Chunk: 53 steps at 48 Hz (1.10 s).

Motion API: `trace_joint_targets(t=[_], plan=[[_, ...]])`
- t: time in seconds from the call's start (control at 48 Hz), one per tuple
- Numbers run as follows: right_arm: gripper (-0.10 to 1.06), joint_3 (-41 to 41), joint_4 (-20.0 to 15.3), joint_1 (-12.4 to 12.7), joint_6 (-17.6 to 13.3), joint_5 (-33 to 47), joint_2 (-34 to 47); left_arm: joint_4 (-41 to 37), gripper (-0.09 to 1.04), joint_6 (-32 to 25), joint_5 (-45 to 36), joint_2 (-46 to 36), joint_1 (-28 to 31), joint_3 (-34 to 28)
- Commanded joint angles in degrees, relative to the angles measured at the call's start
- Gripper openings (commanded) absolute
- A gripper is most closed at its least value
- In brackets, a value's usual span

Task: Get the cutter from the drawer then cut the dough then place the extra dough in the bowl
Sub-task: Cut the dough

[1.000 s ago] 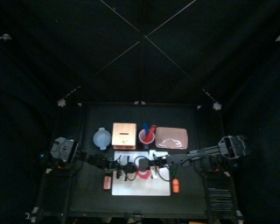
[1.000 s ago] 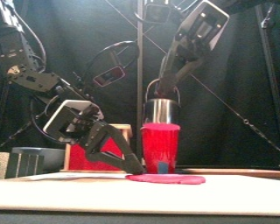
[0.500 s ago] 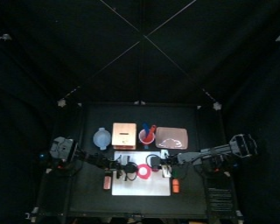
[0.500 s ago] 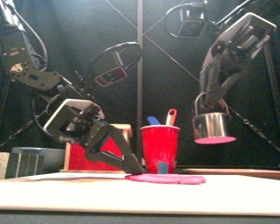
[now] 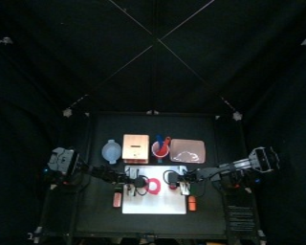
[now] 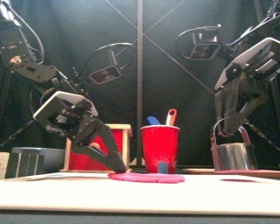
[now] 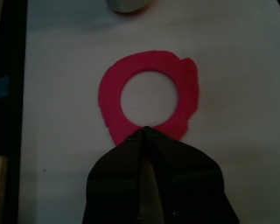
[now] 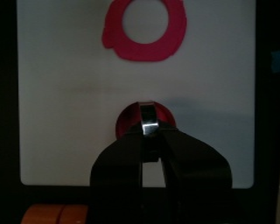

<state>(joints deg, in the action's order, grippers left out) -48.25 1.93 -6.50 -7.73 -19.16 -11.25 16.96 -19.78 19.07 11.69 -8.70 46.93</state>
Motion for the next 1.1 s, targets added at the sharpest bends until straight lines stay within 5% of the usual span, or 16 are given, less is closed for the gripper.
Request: trace_joint_targets(t=[0.021,0.458,0.896,1.104], plan=[[0.49,0.35,0.00,0.00,0.00,0.88,0.35,0.00,0.53,0.09,-0.18,-1.93,0.26,-0.79],[0.84,1.85,-1.41,-0.18,0.00,1.23,0.70,0.18,0.55,0.26,-0.26,-3.52,0.26,-1.23],[0.84,2.72,-1.49,-0.18,0.00,3.25,1.05,0.09,0.61,0.35,-0.26,-6.42,0.26,-0.97],[0.84,2.81,-1.41,-0.09,0.00,4.13,1.05,2.20,0.74,0.26,-0.44,-6.24,0.70,-1.23]])
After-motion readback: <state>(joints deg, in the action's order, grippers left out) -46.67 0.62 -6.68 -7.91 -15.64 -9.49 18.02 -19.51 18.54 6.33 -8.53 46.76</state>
